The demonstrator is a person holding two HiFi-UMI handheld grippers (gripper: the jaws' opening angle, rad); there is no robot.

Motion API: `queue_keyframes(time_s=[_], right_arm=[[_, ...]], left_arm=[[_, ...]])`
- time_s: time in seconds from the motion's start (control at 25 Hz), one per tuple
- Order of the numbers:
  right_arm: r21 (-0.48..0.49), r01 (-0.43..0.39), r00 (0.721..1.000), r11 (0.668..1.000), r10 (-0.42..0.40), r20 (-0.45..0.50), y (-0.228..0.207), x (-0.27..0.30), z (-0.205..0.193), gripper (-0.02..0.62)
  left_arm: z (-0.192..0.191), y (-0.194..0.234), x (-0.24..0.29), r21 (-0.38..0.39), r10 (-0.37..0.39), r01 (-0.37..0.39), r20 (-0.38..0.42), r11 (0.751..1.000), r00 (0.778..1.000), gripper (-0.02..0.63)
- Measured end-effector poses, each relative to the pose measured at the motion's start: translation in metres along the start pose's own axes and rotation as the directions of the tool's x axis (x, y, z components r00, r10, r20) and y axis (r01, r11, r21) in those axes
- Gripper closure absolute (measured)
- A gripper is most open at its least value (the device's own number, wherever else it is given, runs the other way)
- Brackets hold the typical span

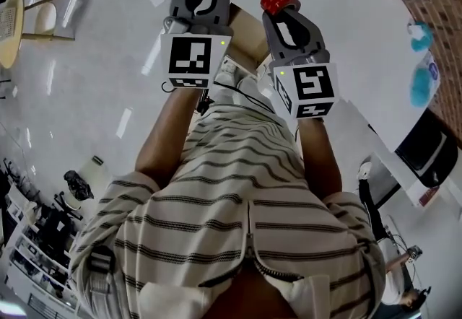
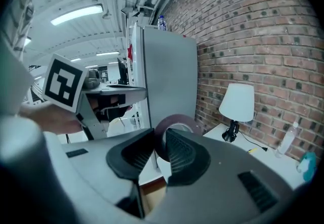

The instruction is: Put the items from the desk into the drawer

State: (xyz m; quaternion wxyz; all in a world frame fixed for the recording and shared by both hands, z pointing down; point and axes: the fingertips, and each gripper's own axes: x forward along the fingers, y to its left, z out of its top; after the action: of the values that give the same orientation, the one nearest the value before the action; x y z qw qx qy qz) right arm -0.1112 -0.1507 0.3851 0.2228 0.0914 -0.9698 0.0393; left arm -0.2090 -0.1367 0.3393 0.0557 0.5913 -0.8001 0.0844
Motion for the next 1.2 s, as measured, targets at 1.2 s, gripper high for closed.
queue_keyframes(time_s=[1.2], right_arm=[[0.031,-0.167,0.894,0.986,0.164,-0.418,0.057,0.041,-0.187,0.515]], left_arm=[[-0.107,-0.013,-0.022,-0.093,0.018,-0.036,-0.181,0.995,0.983,0.598]])
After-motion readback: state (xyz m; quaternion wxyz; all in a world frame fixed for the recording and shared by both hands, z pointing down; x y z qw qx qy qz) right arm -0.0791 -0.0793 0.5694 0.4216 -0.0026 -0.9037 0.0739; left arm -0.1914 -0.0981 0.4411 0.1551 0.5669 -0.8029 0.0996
